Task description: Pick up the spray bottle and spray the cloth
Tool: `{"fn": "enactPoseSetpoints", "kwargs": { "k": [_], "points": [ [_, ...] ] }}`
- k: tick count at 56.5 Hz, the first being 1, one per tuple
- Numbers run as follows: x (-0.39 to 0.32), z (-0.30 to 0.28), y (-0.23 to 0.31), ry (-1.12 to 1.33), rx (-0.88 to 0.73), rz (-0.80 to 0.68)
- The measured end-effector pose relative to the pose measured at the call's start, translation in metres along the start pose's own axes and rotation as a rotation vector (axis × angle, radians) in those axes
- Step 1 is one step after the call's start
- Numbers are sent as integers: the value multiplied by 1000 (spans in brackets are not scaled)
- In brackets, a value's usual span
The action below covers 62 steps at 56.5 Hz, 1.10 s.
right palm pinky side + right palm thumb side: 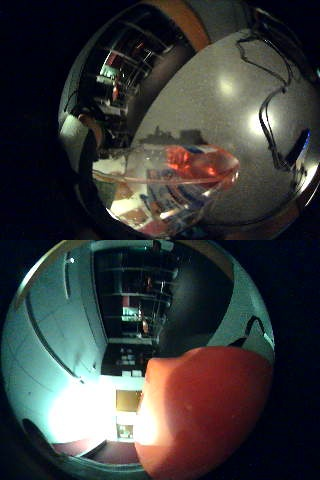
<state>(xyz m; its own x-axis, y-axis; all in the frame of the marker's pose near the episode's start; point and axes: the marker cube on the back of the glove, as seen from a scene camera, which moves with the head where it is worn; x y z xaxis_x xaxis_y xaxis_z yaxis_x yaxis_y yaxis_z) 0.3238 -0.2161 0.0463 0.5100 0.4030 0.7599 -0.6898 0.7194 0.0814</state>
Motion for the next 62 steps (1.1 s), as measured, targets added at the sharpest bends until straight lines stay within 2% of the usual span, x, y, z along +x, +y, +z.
{"fn": "enactPoseSetpoints", "kwargs": {
  "k": [1, 4, 8, 10, 19, 24, 41, 55, 62],
  "points": [
    [-6, 1, -3, 0, 17, -13],
    [-22, -2, 7, 24, -68, -57],
    [-43, 0, -13, 97, 77, -124],
    [-52, -3, -16, 136, 88, -156],
    [-98, -14, -2, 353, -42, -320],
    [-129, -36, 9, 551, -119, -455],
    [-200, -34, 91, 1024, -335, -785],
    [-221, 5, 163, 1304, -348, -958],
    [-209, 32, 190, 1380, -368, -992]
  ]
}}
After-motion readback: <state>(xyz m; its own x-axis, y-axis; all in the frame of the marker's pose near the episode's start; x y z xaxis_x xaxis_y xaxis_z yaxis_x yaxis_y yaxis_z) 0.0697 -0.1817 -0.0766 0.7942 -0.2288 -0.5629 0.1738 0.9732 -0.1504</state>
